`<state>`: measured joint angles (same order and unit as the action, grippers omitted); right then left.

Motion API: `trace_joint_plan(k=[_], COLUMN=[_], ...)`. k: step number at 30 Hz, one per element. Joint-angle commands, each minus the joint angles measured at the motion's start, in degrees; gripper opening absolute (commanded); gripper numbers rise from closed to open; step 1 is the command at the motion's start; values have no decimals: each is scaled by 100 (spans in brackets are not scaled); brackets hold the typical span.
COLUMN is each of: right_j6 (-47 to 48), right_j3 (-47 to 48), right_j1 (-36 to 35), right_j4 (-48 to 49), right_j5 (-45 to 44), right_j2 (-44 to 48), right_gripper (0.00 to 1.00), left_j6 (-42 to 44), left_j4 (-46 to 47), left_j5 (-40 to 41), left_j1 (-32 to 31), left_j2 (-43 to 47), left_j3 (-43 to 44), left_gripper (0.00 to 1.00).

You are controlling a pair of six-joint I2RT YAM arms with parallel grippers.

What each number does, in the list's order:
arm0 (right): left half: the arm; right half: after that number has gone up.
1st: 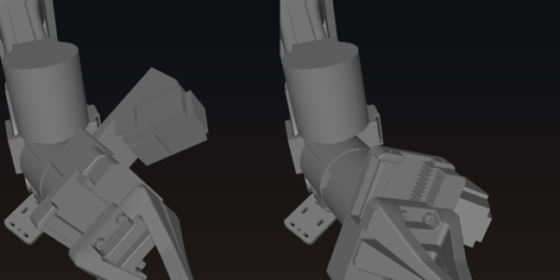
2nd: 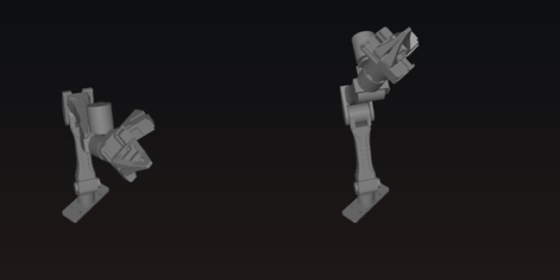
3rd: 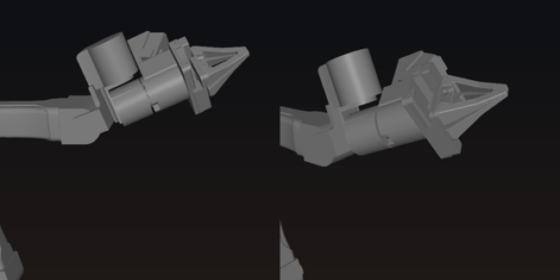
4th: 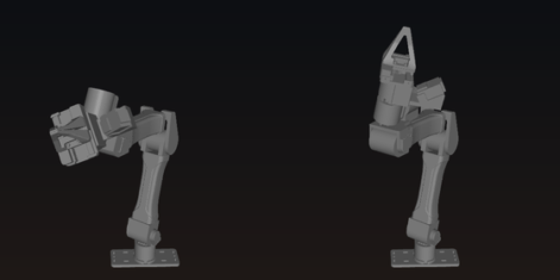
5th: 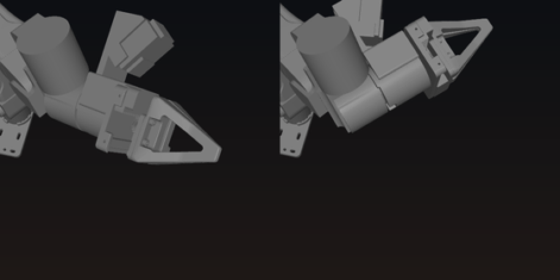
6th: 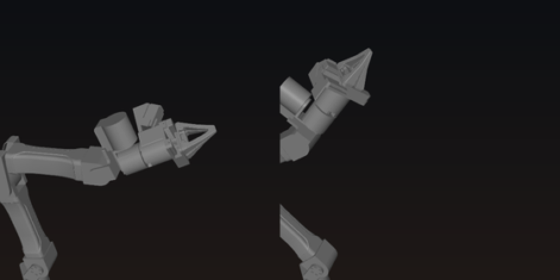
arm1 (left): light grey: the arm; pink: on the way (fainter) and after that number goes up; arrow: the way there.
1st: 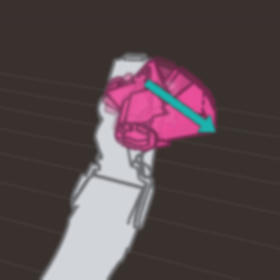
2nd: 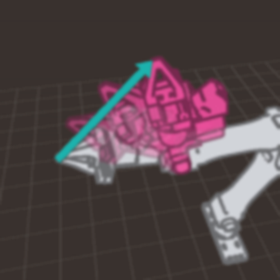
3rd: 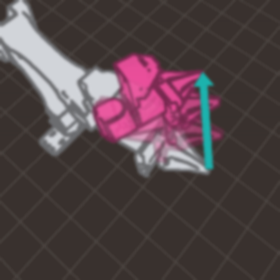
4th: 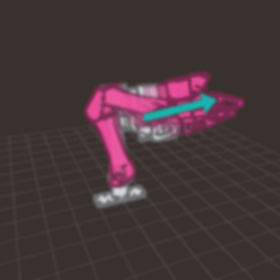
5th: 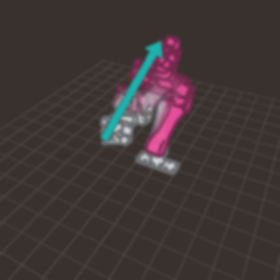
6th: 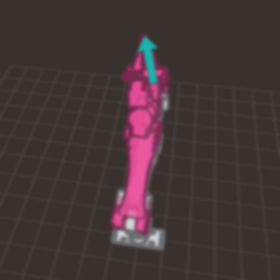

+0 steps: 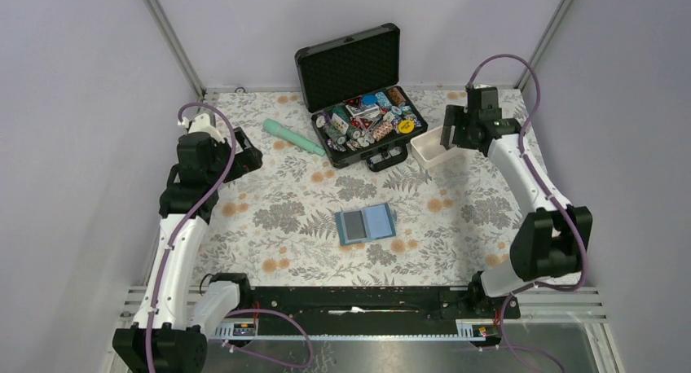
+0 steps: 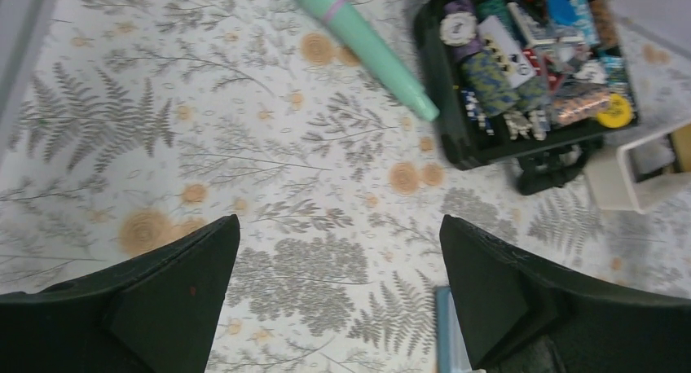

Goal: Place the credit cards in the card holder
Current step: Pick up the credit card from the storage box.

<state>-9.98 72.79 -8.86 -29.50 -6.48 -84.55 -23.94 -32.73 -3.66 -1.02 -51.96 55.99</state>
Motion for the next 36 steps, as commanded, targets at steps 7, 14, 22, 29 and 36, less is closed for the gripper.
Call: trace_joint_plan(k=[7,14,22,29,36], right_j6=[633,889,1306,1494,1577], right_j3=[1678,2233,2778,3255,3522], right_j1=[748,766,802,851,990], right_j4=[-156,175,468,494,425], right_j5=[-250,-1319,-2011,-2059,-1903], right_j2=[-1731,-2828,-3587,-4046,-4423], right_gripper=[80,76,80,79,68], left_j6=[514,505,470,419,417], left_j4=[419,369,365,380,379], left_j5=[393,190,57,-73,-73], left_j1=[508,508,514,515,515], left_j2=[-156,-38,-10,-23,-24], left_j3=[-108,-161,-183,-195,-202], left_gripper=[99,99,99,99,99])
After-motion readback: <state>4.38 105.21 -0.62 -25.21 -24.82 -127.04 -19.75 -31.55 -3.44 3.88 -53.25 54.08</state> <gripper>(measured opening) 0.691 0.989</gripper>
